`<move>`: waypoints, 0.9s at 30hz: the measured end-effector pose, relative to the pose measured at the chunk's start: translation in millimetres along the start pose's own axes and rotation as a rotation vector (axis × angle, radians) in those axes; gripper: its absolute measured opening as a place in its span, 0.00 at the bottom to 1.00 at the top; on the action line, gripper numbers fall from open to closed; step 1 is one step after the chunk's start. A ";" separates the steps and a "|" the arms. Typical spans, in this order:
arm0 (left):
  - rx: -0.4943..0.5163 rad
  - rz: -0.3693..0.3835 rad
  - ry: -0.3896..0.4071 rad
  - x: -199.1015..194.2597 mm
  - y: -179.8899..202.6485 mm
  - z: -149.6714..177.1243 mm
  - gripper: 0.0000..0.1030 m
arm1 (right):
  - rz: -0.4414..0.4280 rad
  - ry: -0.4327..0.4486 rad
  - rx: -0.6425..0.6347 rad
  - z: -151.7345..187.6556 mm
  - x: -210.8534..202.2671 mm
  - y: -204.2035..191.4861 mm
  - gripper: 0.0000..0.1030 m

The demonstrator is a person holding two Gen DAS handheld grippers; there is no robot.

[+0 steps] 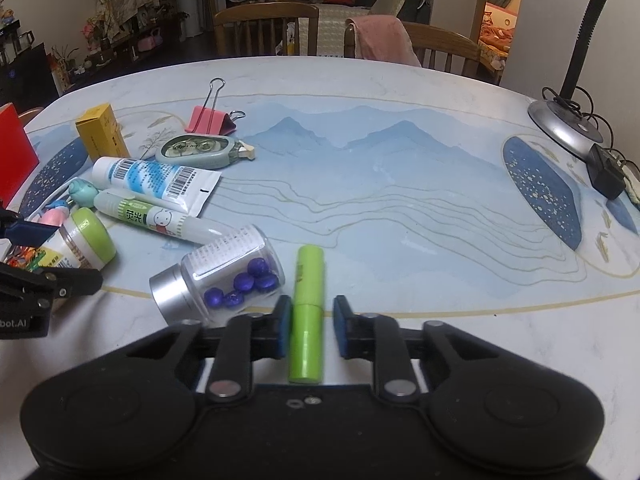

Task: Organize rigid objects
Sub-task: 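Grasp the green-lidded jar with the left gripper while the right gripper grasps the lime-green tube, then carry the jar and the lime-green tube over the cardboard box with both grippers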

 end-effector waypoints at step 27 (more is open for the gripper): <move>-0.145 0.194 0.080 -81.2 -61.1 35.6 0.40 | -0.090 0.104 0.096 -1.0 -104.1 -42.8 0.15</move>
Point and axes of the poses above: each gripper's, at about its wrist camera, not at the fingertips, and x roughly the way its jaws point, y to its right, z to its underside, the point moved 1 cm from there along x, roughly the way its jaws point, and after that the axes turned 7 degrees about -y, right-handed, at the moved point
